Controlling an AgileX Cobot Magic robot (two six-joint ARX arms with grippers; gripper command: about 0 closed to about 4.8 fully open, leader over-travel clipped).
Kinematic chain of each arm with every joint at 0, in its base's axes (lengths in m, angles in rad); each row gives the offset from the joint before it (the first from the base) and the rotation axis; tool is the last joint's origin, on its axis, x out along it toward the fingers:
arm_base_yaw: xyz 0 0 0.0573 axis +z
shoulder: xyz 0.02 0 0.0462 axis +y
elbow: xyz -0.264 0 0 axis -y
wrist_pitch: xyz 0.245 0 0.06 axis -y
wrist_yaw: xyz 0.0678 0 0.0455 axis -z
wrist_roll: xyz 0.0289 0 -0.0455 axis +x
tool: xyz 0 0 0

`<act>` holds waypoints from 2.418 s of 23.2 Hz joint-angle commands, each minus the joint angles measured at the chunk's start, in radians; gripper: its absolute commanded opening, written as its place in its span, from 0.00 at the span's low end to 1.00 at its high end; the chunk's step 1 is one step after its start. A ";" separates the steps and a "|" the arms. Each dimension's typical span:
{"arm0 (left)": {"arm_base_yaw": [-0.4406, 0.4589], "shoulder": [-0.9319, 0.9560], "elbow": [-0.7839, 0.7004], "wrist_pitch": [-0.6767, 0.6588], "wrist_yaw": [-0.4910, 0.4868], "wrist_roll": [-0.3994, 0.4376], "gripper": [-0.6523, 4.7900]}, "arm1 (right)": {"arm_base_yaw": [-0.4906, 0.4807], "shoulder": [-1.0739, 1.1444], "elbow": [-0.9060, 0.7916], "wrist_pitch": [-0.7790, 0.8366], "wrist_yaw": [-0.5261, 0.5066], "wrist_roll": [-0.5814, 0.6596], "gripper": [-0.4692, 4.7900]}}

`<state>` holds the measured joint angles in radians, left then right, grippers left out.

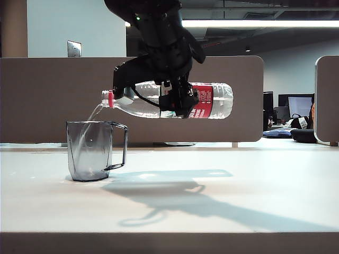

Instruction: Pick up the mineral water bottle on the table and pour water into the mug until it's half full.

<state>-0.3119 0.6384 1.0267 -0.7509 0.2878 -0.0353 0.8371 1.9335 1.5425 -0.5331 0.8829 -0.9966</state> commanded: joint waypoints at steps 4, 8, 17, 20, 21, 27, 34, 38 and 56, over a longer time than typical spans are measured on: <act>-0.001 -0.002 0.005 0.006 0.005 -0.002 0.11 | 0.006 -0.013 0.013 0.006 0.043 -0.002 0.64; -0.001 -0.002 0.005 0.004 0.005 -0.002 0.11 | 0.007 -0.013 0.013 0.005 0.064 -0.003 0.64; -0.001 -0.003 0.005 -0.005 0.005 -0.002 0.11 | 0.007 -0.013 0.015 -0.002 0.085 -0.019 0.64; -0.001 -0.002 0.005 -0.013 0.005 -0.002 0.11 | 0.006 -0.014 0.015 -0.002 0.087 -0.019 0.64; -0.001 -0.002 0.005 -0.015 0.005 -0.002 0.11 | 0.006 -0.014 0.015 -0.002 0.087 -0.019 0.64; -0.001 -0.002 0.005 -0.018 0.005 -0.002 0.11 | 0.007 -0.014 0.020 0.000 0.087 -0.019 0.64; -0.001 -0.002 0.005 -0.018 0.005 -0.002 0.11 | 0.007 -0.014 0.020 0.010 0.086 -0.021 0.64; -0.001 -0.002 0.005 -0.018 0.005 -0.002 0.11 | 0.000 -0.014 0.020 0.010 0.087 -0.021 0.64; -0.001 -0.002 0.005 -0.011 0.005 0.001 0.11 | -0.045 -0.045 0.020 0.043 -0.248 0.777 0.60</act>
<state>-0.3122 0.6384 1.0267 -0.7750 0.2878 -0.0349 0.8040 1.9118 1.5520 -0.5171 0.6594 -0.3729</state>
